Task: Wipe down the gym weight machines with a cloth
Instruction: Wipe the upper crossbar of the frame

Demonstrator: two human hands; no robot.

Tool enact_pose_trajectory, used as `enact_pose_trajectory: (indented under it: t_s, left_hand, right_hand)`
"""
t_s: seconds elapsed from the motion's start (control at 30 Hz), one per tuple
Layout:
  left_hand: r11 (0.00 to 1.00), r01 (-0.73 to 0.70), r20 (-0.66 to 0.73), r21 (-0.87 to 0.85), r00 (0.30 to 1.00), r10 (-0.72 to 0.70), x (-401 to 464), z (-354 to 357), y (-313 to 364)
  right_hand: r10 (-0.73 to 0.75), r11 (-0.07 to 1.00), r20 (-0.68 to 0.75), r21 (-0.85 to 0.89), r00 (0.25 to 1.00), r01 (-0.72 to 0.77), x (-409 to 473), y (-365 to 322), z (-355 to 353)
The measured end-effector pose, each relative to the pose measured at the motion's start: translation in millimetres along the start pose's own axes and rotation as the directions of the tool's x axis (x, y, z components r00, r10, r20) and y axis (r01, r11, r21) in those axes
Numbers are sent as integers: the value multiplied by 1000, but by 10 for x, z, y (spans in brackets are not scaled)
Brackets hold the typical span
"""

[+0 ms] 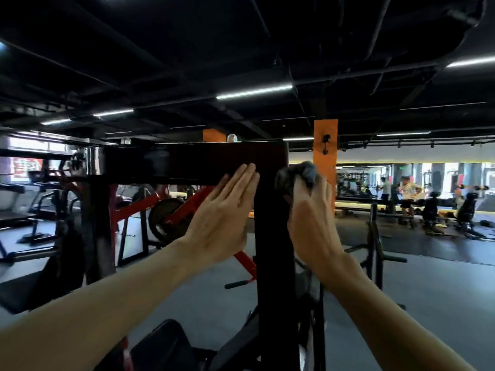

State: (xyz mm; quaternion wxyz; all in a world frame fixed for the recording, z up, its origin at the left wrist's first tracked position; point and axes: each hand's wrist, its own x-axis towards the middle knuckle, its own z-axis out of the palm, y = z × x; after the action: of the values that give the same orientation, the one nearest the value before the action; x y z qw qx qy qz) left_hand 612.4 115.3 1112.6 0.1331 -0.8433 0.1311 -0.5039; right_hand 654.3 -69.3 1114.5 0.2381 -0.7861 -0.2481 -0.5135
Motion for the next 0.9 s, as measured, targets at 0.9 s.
enact_pose_trajectory:
  t_s: [0.9]
  left_hand:
    - [859,463,418,217,752,-510,672,-541,1188]
  right_hand:
    - [213,657,306,658,928,-368,94,276,183]
